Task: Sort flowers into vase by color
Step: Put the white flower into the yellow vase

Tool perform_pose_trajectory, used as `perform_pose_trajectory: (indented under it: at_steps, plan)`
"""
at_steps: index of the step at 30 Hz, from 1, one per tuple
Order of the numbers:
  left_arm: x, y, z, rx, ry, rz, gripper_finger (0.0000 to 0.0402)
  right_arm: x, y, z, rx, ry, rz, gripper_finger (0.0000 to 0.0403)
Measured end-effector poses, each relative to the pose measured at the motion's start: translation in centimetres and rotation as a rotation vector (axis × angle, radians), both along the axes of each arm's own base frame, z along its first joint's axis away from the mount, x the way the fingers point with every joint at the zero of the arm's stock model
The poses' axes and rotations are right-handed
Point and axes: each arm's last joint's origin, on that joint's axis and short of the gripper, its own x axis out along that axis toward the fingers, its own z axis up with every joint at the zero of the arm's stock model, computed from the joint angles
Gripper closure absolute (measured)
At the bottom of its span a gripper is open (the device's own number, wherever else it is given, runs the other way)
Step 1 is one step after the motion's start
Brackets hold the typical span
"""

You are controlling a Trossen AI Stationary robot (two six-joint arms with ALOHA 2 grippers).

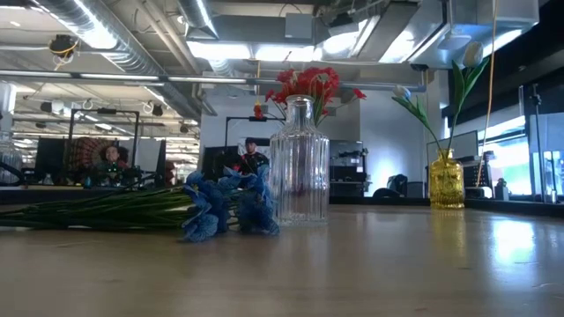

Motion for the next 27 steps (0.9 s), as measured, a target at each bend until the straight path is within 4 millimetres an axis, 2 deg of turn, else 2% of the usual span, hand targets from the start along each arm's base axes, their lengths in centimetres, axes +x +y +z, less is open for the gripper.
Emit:
perform_pose_trajectory:
  at_steps: [2,5,11,19,24,27]
  plan:
    - [0.1,0.8,-0.8,-0.010,0.016,-0.005,0.0264,0.4,-0.2,-0.4,0.006,0.034,0.037,0.0399]
    - [-0.1,1.8,-1.1,-0.009,0.012,-0.005,0.0264,0.8,-1.1,-0.9,0.014,0.074,0.032,0.0400]
    - [-1.2,3.6,-0.2,0.042,-0.041,0.046,0.0264,0.4,-3.4,-1.0,-0.030,0.107,-0.062,0.0401]
    - [-3.7,4.5,0.6,0.095,-0.046,0.090,0.0264,-4.5,-6.3,0.1,-0.164,0.138,-0.295,0.0401]
    - [-4.1,4.5,0.9,0.142,-0.074,0.105,0.0264,-8.0,-6.9,0.0,-0.169,0.181,-0.405,0.0402]
    - [-4.1,4.6,0.9,0.156,-0.077,0.140,0.0264,-10.4,-7.4,-0.5,-0.182,0.259,-0.568,0.0402]
